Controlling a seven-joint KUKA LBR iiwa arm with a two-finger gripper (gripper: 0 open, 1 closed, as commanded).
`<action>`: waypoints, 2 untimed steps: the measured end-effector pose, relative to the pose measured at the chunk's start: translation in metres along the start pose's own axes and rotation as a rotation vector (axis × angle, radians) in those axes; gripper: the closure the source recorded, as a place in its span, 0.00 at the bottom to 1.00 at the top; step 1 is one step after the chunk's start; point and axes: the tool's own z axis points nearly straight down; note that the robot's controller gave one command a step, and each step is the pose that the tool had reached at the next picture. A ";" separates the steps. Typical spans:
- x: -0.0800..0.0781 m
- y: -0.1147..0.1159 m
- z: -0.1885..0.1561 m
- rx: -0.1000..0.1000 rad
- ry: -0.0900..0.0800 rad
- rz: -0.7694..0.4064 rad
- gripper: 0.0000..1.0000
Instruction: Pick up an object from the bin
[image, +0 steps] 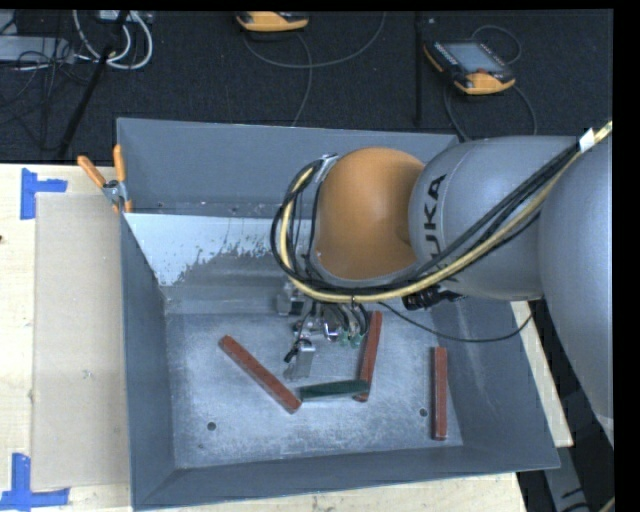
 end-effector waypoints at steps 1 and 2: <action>0.029 0.025 0.088 -0.002 0.002 -0.023 0.00; 0.025 0.024 0.084 -0.003 -0.007 -0.017 1.00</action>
Offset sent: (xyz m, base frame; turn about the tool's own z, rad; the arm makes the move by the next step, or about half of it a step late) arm -0.0254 0.0246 -0.0833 -0.0192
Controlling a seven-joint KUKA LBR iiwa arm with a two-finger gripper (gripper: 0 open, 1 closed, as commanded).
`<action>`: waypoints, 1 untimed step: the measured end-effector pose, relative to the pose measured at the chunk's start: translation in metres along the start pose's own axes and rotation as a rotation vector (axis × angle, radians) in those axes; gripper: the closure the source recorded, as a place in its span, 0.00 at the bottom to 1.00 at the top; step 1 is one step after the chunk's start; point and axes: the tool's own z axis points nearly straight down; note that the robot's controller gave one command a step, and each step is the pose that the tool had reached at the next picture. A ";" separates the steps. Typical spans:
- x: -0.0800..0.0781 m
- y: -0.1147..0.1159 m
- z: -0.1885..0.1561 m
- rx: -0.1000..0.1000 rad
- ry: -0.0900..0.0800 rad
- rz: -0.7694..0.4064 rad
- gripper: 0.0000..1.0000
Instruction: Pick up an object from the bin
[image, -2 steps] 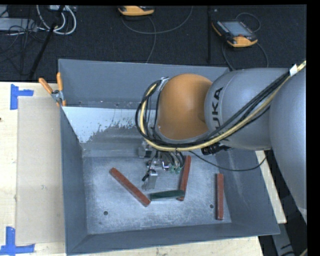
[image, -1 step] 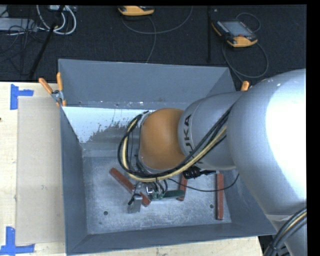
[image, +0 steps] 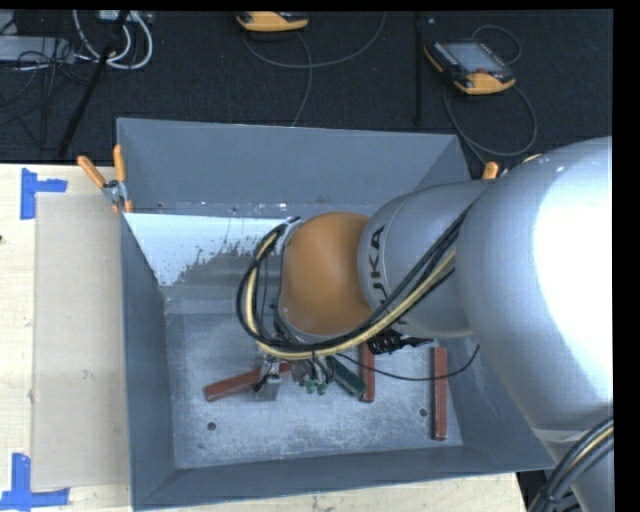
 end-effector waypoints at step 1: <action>-0.064 0.033 0.000 0.000 -0.004 -0.584 1.00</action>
Offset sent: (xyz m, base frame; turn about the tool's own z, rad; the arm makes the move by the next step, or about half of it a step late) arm 0.0634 0.0311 0.0004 -0.5843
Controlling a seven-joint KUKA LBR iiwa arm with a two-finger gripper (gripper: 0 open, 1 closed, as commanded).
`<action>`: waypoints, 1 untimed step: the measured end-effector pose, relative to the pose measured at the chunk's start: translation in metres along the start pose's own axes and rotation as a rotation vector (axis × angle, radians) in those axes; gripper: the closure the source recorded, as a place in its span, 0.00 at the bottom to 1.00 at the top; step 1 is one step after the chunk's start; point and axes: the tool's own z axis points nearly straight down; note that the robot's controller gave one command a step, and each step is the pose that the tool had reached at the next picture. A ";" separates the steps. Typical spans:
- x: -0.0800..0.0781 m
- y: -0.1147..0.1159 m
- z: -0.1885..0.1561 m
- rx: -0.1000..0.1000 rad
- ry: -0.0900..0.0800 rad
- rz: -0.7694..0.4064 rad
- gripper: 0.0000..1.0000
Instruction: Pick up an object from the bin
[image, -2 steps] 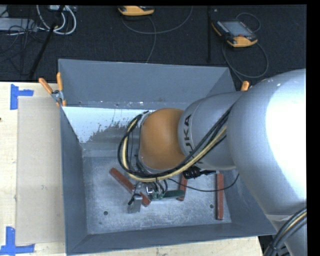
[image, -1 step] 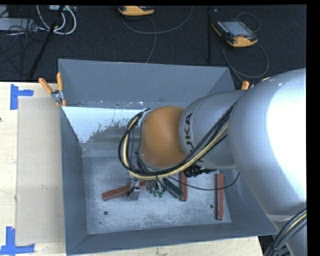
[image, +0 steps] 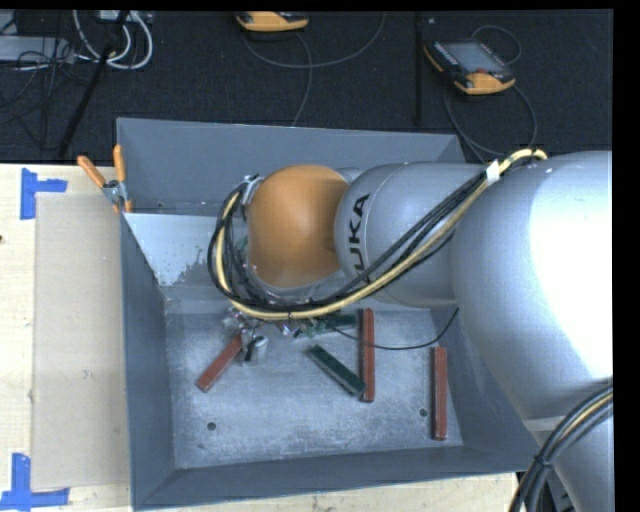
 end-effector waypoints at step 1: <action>0.028 -0.006 -0.219 0.004 -0.007 -0.064 1.00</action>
Offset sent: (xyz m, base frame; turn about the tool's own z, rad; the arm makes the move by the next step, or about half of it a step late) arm -0.0223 -0.0216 0.2139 -0.0667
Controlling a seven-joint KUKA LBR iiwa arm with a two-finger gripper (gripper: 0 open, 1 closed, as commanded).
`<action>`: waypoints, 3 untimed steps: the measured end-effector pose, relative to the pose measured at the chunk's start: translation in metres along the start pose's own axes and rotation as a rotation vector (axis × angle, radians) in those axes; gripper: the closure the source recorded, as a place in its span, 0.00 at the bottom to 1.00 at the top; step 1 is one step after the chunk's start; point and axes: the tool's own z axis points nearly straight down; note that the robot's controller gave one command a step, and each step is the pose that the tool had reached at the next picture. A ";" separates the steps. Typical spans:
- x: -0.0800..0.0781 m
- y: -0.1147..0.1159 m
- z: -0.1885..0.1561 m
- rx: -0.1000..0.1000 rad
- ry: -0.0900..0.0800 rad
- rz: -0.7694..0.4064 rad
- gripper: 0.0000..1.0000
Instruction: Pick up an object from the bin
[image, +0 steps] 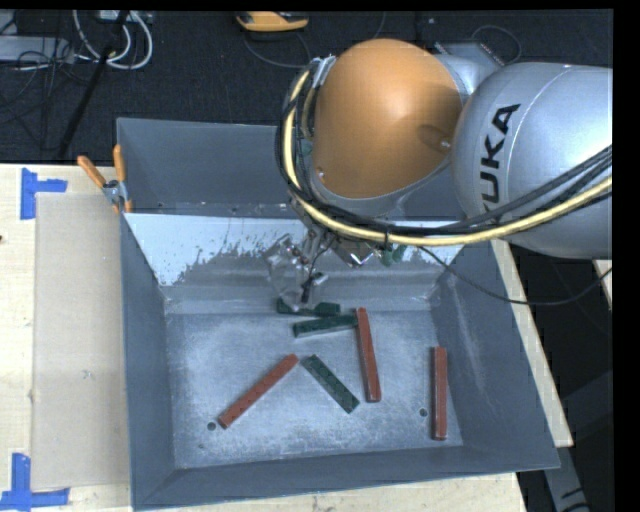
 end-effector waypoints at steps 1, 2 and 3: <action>0.001 0.000 0.005 -0.004 0.008 0.003 0.00; 0.001 0.000 0.005 -0.004 0.008 0.005 1.00; 0.001 0.000 0.005 -0.004 0.008 0.006 0.00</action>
Offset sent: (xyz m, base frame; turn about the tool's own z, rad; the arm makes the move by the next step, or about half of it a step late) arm 0.0000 0.0000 0.0000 0.0000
